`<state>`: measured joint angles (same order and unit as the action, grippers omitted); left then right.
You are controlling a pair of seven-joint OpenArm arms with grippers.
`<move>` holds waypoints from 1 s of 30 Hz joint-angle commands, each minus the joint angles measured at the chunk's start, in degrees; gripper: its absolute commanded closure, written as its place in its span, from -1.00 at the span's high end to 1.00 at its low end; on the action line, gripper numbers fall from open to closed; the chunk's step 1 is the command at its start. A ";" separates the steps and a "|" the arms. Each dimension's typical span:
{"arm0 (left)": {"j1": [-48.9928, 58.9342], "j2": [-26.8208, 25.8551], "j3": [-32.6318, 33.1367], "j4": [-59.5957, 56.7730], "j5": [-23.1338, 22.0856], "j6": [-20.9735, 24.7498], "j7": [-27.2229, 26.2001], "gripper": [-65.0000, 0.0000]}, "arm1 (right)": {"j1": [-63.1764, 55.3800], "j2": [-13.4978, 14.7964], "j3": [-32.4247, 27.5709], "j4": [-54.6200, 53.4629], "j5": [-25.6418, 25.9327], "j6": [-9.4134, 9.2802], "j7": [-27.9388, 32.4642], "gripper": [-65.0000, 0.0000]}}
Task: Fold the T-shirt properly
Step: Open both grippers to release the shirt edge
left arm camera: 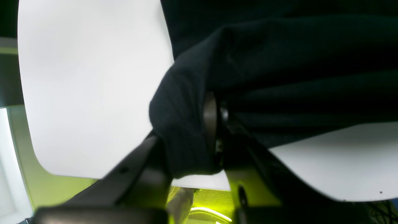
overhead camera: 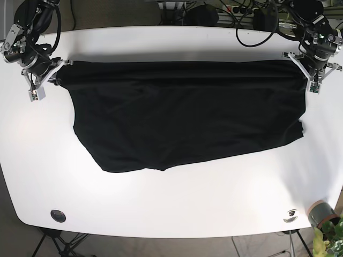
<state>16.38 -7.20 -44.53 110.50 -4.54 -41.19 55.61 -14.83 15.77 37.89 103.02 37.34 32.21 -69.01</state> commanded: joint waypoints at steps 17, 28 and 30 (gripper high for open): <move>-0.95 -1.37 -0.79 -2.23 0.54 1.19 -0.45 0.41 | 0.02 1.50 -1.71 -2.85 -1.25 -0.43 1.80 0.52; 1.60 -7.00 -13.18 -6.81 -34.98 1.19 2.54 0.41 | -3.68 1.15 1.28 6.56 -0.82 0.63 1.89 0.55; 1.77 -8.23 -14.68 -9.35 -39.73 1.19 3.77 0.41 | -3.94 1.15 1.28 6.74 -0.82 1.95 1.89 0.55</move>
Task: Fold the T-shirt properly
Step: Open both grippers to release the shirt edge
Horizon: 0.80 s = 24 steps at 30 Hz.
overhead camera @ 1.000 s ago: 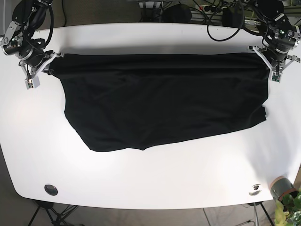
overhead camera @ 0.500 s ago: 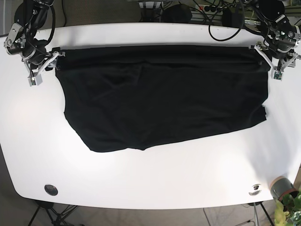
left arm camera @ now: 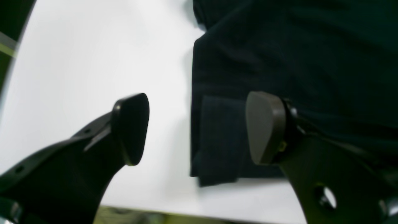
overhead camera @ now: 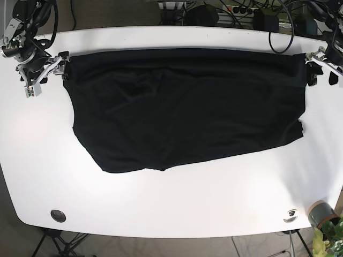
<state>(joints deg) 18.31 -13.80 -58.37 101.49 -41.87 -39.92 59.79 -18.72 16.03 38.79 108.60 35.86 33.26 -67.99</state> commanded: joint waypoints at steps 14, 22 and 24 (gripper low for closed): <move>1.43 -3.74 5.14 -5.01 4.64 -0.08 -3.39 0.41 | -1.10 -1.66 -0.06 0.37 -4.78 2.04 0.87 0.55; 3.37 -0.57 13.40 -4.57 24.68 -0.08 -20.01 0.41 | -1.28 -5.61 -1.03 -0.07 -10.85 2.13 3.85 0.55; 3.37 0.22 13.67 -4.66 26.79 -0.08 -21.15 0.39 | -1.28 -5.44 -2.43 -1.56 -11.28 2.13 4.21 0.55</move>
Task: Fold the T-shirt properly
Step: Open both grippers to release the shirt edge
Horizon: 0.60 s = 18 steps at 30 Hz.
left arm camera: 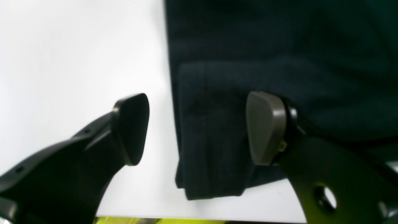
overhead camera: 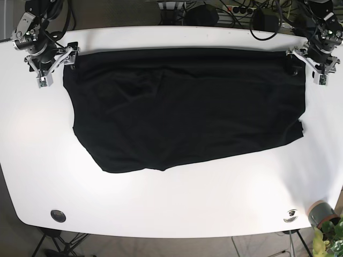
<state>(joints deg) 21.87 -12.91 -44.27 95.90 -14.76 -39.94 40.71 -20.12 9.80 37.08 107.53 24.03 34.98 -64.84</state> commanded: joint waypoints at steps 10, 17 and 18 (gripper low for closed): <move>-0.37 -0.59 -0.52 -4.16 1.18 -0.06 -2.16 0.06 | 0.38 0.53 -1.70 -8.49 0.54 0.49 4.75 0.54; -0.20 -2.61 -0.52 -6.97 1.18 -0.06 -1.98 -0.16 | 0.30 0.70 -1.70 -11.13 0.54 0.49 7.12 -0.03; -0.20 -2.79 -0.52 -7.15 1.18 -0.06 -1.98 -0.23 | 0.30 0.70 -1.70 -11.13 0.54 0.49 7.12 -0.21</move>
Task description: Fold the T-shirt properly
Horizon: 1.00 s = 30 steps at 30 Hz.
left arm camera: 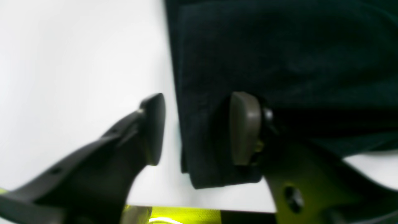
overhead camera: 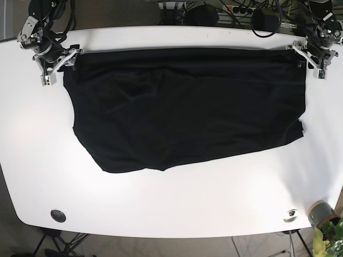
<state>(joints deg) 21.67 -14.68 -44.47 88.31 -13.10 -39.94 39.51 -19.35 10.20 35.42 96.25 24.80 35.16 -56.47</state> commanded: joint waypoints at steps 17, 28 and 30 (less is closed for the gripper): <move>6.15 -1.63 -3.14 4.21 -0.83 -0.06 -0.52 -0.67 | -8.65 0.05 0.32 7.62 -0.14 0.32 -1.51 -0.82; 6.33 -1.63 -3.40 4.65 -0.48 -0.06 -0.43 -0.67 | -9.79 0.05 0.32 8.06 -0.14 0.32 -1.25 -0.43; 6.33 -1.63 -3.40 4.65 -0.74 -0.06 -0.43 -0.67 | -9.88 -0.04 0.41 9.56 -0.14 0.32 -1.25 -0.13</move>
<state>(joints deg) 27.68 -15.18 -47.22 91.79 -13.30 -40.12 39.59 -28.80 9.50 35.29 103.55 24.40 35.48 -57.98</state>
